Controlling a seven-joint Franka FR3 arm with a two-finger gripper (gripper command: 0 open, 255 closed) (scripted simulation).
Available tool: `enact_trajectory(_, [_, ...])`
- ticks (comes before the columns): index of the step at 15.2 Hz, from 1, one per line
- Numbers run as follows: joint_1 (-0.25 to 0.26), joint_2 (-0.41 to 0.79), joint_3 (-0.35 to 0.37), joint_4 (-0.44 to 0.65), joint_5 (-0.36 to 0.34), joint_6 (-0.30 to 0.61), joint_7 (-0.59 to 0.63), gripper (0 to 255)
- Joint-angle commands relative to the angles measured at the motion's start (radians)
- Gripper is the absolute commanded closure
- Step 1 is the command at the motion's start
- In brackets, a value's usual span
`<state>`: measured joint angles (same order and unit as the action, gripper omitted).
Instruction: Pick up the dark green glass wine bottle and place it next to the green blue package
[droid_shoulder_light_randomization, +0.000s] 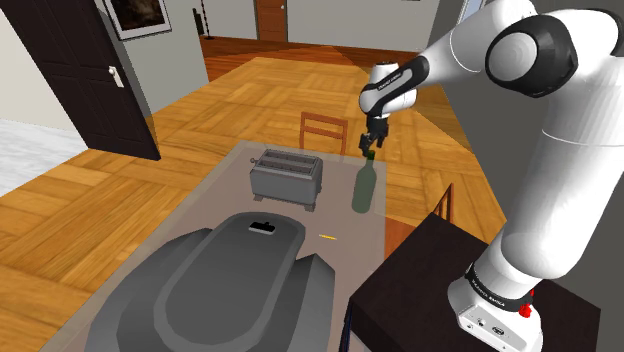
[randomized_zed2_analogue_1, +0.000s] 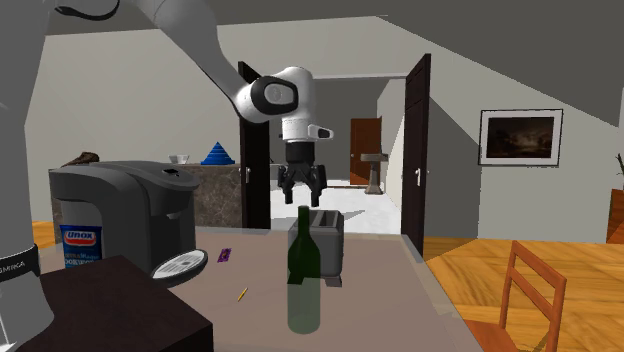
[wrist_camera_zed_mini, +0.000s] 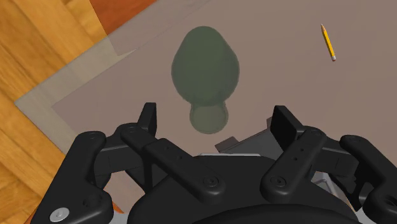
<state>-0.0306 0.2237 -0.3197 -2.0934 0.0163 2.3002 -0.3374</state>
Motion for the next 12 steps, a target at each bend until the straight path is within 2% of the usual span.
enact_trajectory(1, [-0.005,0.023,0.002,0.000,0.010,0.023,-0.009,0])
enact_trajectory(5, [-0.012,0.065,0.008,-0.014,0.027,0.076,-0.021,0])
enact_trajectory(12, [-0.012,0.065,0.008,-0.014,0.027,0.076,-0.021,0])
